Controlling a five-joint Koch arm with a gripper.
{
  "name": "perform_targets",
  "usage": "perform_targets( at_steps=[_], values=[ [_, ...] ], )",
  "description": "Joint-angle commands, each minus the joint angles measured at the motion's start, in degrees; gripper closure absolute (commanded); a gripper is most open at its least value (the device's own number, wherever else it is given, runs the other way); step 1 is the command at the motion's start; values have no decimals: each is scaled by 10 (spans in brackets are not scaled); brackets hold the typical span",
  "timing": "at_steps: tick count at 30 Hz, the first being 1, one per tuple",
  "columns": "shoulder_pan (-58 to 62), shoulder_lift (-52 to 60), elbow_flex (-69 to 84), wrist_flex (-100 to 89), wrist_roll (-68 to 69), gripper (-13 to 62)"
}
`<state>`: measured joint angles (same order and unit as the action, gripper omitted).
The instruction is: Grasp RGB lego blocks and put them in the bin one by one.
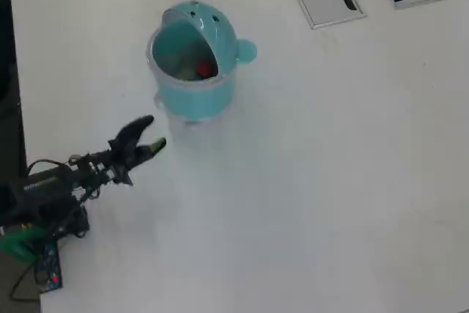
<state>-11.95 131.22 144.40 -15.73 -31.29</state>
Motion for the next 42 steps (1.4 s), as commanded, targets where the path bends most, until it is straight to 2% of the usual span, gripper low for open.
perform_targets(
  at_steps=[1, 17, 29, 37, 42],
  values=[
    [14, 37, -12, -66, 40, 192],
    [67, 35, 214, -227, 149, 194],
    [99, 35, 352, -294, 156, 193],
    [134, 34, 373, -198, 167, 147],
    [140, 33, 373, -91, 174, 146]
  ],
)
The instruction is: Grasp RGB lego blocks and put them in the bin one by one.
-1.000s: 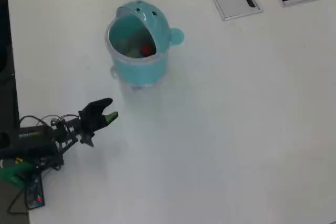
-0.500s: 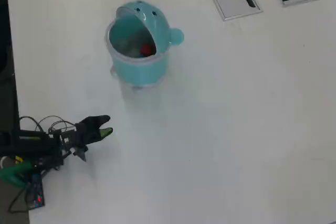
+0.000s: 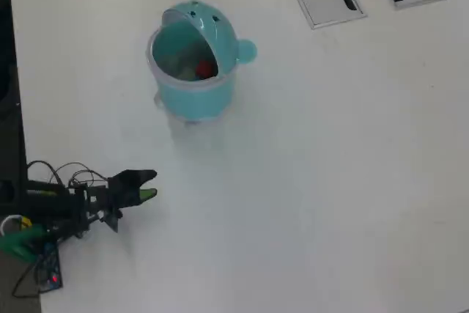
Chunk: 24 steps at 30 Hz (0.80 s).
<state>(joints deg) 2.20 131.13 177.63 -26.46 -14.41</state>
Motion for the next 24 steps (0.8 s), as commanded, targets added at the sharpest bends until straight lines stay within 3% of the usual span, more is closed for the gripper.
perform_targets(
  at_steps=[1, 24],
  values=[
    [-2, 34, 40, 39, 11, 147],
    [-2, 30, 40, 249, 72, 156]
  ],
)
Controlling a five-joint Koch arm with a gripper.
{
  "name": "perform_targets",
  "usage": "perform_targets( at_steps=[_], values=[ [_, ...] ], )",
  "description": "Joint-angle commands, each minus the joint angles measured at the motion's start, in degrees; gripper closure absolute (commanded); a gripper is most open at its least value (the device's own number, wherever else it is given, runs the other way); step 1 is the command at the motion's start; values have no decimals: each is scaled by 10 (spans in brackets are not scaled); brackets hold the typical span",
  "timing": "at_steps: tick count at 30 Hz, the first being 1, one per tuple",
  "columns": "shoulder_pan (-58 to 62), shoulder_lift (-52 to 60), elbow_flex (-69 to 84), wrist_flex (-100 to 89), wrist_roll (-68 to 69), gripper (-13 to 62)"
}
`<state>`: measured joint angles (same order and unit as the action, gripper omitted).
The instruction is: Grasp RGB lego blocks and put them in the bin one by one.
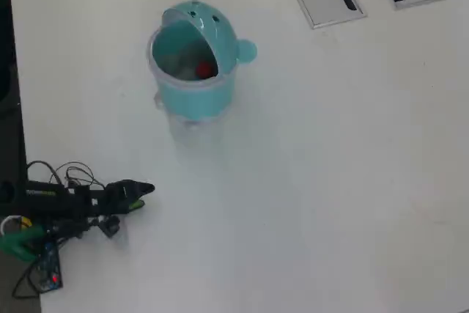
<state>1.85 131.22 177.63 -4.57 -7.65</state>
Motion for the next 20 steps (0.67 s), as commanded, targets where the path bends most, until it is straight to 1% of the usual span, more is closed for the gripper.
perform_targets(
  at_steps=[1, 20],
  values=[
    [2, 29, 40, 30, 6, 156],
    [-4, 29, 40, 32, 6, 153]
  ],
)
